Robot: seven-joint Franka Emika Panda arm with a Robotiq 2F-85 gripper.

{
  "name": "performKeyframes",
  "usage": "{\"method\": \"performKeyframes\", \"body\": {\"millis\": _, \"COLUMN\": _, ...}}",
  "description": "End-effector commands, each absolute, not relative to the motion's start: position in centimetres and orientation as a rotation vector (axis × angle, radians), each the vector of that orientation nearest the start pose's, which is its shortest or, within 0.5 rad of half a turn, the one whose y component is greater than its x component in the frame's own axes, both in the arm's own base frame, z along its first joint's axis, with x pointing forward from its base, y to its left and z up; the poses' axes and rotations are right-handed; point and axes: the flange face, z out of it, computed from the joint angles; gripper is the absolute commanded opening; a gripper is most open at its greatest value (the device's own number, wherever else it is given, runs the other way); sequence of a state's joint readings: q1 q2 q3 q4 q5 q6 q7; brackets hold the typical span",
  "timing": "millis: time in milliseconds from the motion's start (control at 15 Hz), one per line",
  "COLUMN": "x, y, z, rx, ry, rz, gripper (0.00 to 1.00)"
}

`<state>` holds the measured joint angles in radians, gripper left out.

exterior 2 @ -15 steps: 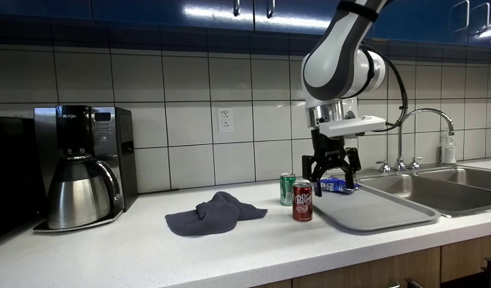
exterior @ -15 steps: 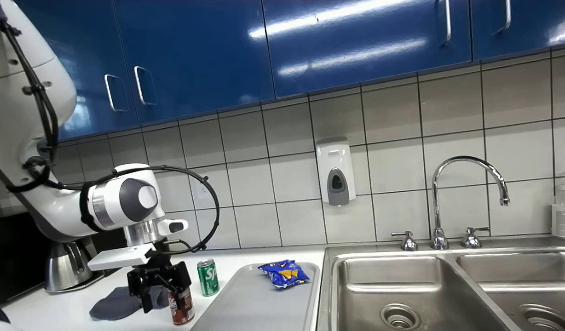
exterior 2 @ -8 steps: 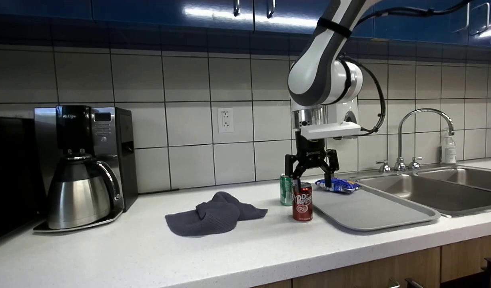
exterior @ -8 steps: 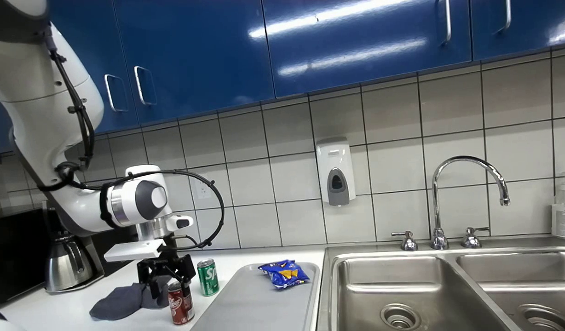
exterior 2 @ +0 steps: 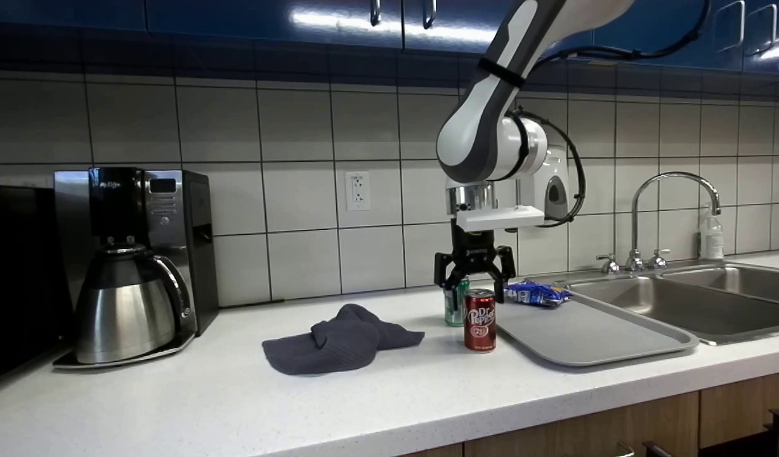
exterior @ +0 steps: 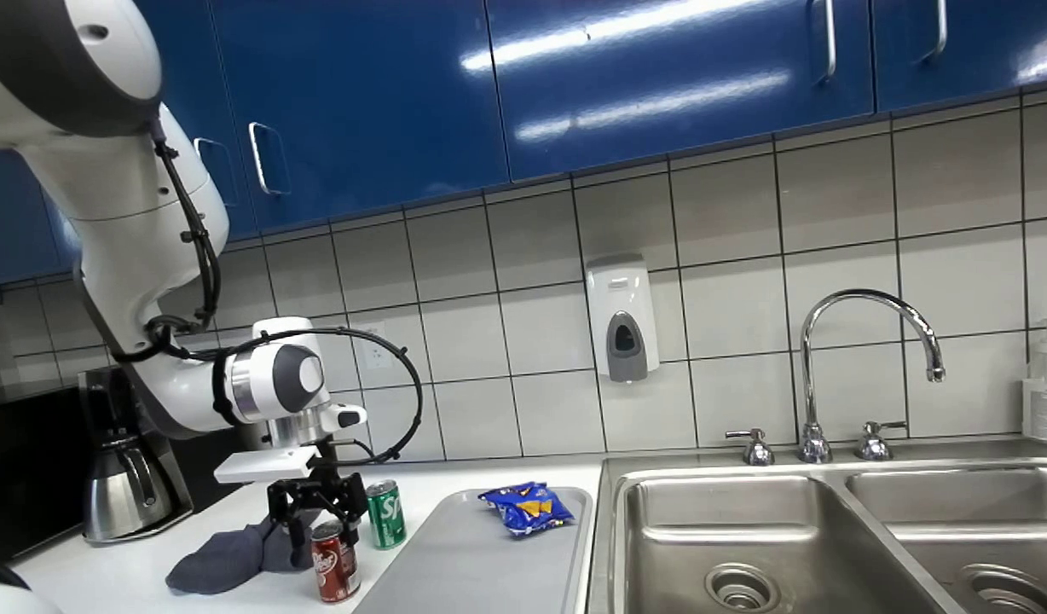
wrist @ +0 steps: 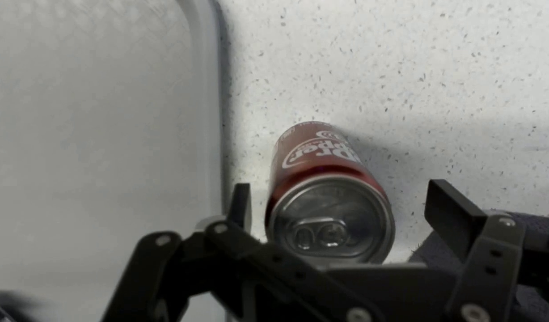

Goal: Put the cans on the grey tray

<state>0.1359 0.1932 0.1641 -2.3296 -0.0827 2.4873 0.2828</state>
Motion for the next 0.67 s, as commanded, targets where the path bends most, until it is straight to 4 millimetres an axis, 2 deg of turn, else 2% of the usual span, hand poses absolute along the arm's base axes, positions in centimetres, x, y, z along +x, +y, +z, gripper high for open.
{"method": "performKeyframes", "body": {"millis": 0, "x": 50.63, "y": 16.0, "z": 25.1, "rx": -3.169, "ry": -0.158, "rz": 0.036, "gripper": 1.0}}
{"method": "performKeyframes", "body": {"millis": 67, "x": 50.67, "y": 16.1, "z": 25.04, "rx": -3.168, "ry": -0.162, "rz": 0.037, "gripper": 1.0}}
{"method": "performKeyframes", "body": {"millis": 133, "x": 50.72, "y": 16.17, "z": 25.0, "rx": -3.167, "ry": -0.165, "rz": 0.038, "gripper": 0.75}}
{"method": "performKeyframes", "body": {"millis": 267, "x": 50.73, "y": 16.23, "z": 25.04, "rx": -3.17, "ry": -0.176, "rz": 0.031, "gripper": 0.66}}
{"method": "performKeyframes", "body": {"millis": 467, "x": 50.84, "y": 15.97, "z": 25.16, "rx": -3.175, "ry": -0.167, "rz": 0.028, "gripper": 0.4}}
{"method": "performKeyframes", "body": {"millis": 600, "x": 50.93, "y": 15.82, "z": 25.42, "rx": -3.175, "ry": -0.161, "rz": 0.023, "gripper": 0.38}}
